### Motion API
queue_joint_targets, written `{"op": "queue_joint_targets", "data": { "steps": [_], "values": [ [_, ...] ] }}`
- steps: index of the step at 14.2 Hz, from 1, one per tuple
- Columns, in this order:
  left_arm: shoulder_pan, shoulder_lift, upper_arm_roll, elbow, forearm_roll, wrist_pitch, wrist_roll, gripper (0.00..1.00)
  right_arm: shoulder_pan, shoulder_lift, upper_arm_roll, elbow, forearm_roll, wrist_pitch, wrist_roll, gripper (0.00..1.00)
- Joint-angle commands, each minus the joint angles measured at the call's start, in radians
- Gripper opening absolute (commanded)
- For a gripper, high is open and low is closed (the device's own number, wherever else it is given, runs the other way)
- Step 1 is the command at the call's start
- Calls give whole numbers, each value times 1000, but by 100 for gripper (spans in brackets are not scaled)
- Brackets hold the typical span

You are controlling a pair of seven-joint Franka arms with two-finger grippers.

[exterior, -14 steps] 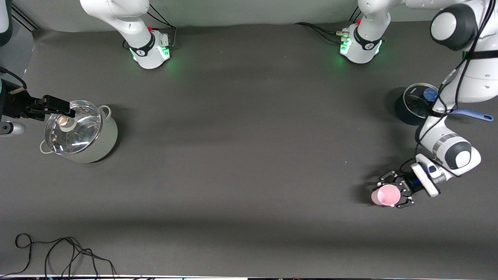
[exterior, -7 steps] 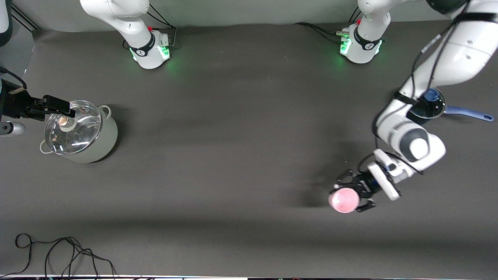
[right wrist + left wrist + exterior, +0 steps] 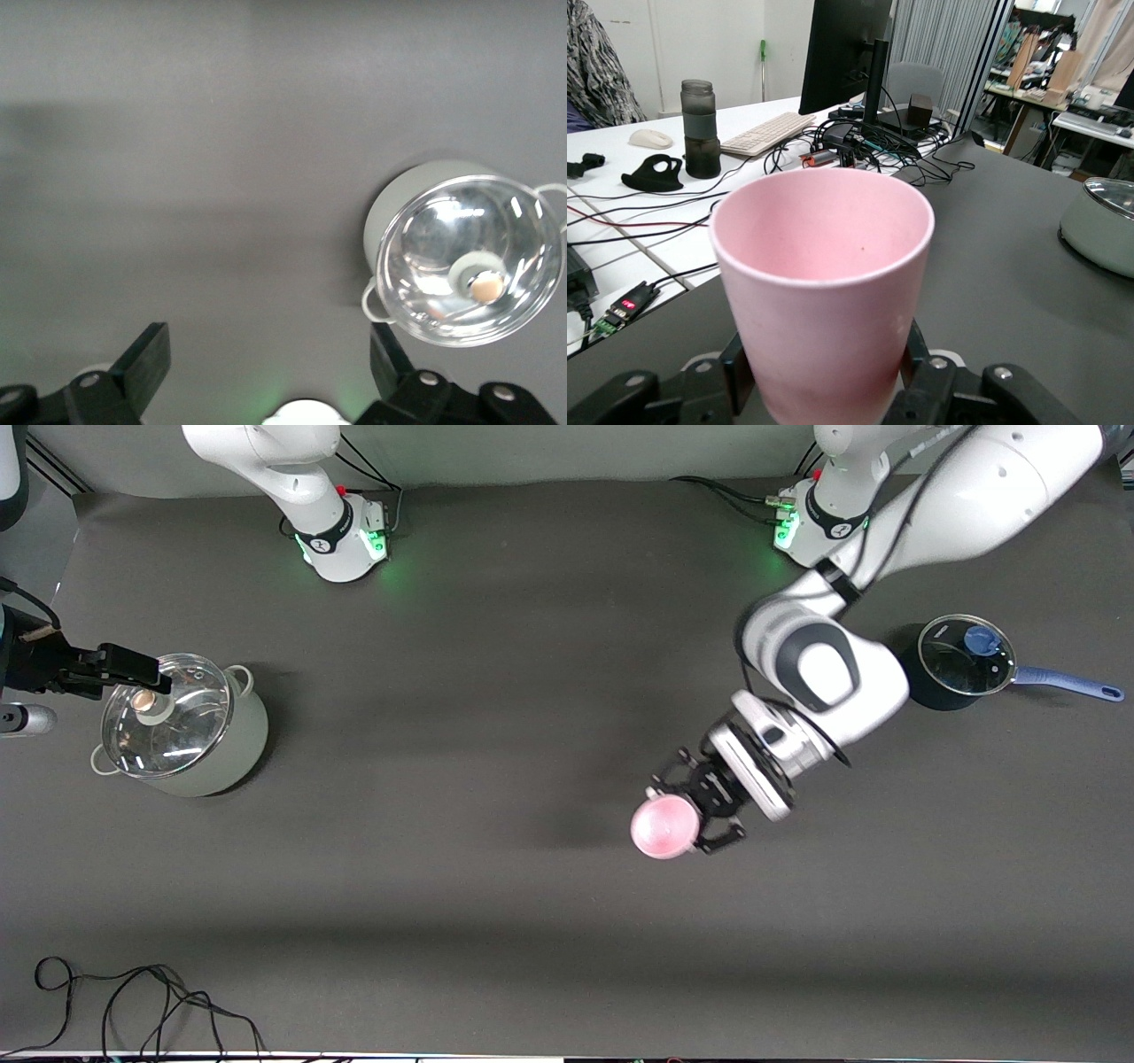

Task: Transfer pink cup from left to right arm
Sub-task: 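Lift the pink cup and carry it toward the table's middle with the left gripper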

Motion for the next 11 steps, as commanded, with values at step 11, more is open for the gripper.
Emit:
{"op": "queue_joint_targets", "data": {
  "steps": [11],
  "values": [
    [-117, -158, -141, 8, -21, 174, -75, 19, 282, 17, 14, 88, 140, 56, 994, 100]
  ]
}}
